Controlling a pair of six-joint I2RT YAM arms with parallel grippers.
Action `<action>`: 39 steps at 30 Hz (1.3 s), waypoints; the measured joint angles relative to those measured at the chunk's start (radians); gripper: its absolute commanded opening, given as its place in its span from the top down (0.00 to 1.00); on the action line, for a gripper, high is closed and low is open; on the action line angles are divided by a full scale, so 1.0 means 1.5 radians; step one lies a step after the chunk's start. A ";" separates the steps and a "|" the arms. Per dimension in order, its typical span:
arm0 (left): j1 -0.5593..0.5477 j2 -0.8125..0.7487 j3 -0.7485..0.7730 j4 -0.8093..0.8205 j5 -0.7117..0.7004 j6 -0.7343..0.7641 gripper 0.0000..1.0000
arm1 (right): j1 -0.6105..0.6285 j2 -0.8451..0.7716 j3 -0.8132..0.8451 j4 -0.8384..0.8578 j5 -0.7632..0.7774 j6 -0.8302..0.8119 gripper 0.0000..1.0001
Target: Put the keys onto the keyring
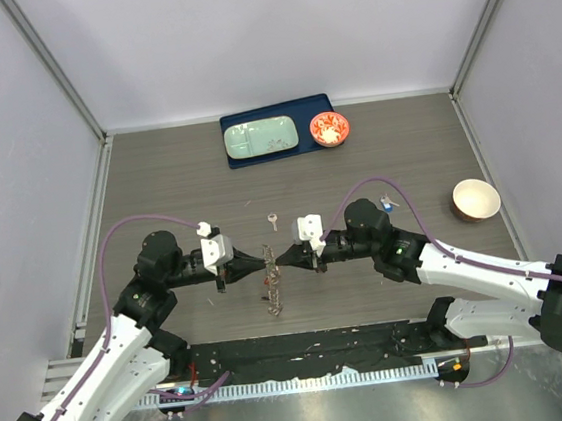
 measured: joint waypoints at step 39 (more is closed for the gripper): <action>0.000 0.003 0.000 0.003 -0.012 -0.004 1.00 | 0.000 -0.015 -0.004 -0.009 0.024 0.004 0.99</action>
